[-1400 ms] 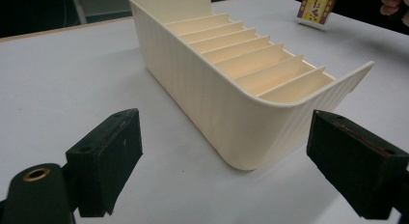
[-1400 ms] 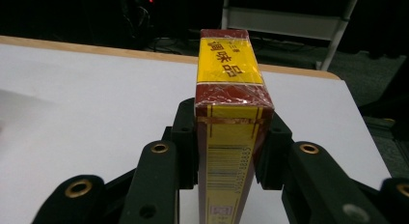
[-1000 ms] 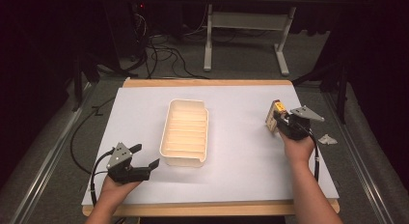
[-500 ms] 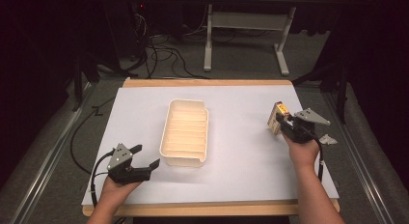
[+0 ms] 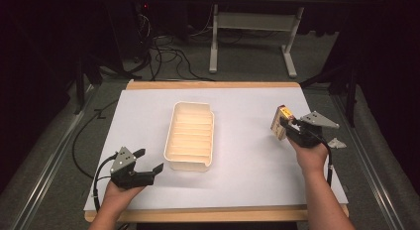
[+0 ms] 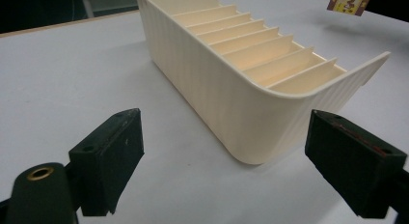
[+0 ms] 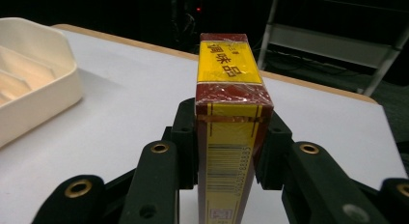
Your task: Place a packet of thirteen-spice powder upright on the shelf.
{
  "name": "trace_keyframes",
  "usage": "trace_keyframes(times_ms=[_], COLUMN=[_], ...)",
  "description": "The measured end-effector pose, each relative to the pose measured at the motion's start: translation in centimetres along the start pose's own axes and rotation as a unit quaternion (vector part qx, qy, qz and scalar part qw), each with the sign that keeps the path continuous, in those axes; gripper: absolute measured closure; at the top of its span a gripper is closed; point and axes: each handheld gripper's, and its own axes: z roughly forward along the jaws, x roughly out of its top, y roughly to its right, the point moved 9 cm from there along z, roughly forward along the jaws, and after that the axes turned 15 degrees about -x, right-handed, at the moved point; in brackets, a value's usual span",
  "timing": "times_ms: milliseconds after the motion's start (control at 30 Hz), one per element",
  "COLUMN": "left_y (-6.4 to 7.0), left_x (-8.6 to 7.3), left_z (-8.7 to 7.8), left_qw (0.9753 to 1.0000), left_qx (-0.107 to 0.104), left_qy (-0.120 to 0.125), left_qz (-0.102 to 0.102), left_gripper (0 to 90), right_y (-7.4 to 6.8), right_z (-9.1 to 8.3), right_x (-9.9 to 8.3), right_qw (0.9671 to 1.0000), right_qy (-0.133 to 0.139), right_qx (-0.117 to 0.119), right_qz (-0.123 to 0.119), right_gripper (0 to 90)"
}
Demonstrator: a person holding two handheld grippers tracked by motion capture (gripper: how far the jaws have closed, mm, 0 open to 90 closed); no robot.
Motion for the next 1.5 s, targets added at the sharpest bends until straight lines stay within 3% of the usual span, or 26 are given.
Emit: trace_keyframes(times_ms=[267, 533, 667, 933, 1133, 1500], left_y=[-0.3, -0.5, -0.4, -0.5, -0.7, -0.5], left_x=[0.3, 0.1, -0.2, -0.2, -0.1, 0.1], left_z=[-0.1, 0.1, 0.2, 0.1, -0.3, -0.7], left_qw=[1.0, 1.0, 1.0, 1.0, 1.0, 1.0], left_qx=[0.003, 0.008, 0.007, 0.008, 0.009, 0.005], left_qy=[0.006, 0.003, -0.002, -0.002, -0.001, 0.0], left_qz=[-0.004, 0.0, 0.0, 0.0, -0.001, -0.004], left_gripper=[12.4, 7.3, 5.8, 5.0, 5.0, 5.4], right_y=[-2.3, -4.6, -5.4, -7.2, -8.1, -10.5], right_z=[-0.5, -1.2, -1.3, -1.7, -1.9, -2.5], right_x=[0.7, 1.3, 1.3, 1.9, 2.6, 4.3], right_qw=[0.9992, 0.9961, 0.9947, 0.99, 0.9871, 0.977], right_qy=[0.005, 0.02, 0.018, 0.031, 0.04, 0.058], right_qx=[0.039, 0.076, 0.092, 0.125, 0.146, 0.199], right_qz=[-0.01, -0.04, -0.041, -0.057, -0.051, -0.048], right_gripper=[68.4, 68.4, 68.4, 68.4, 68.4, 68.4])
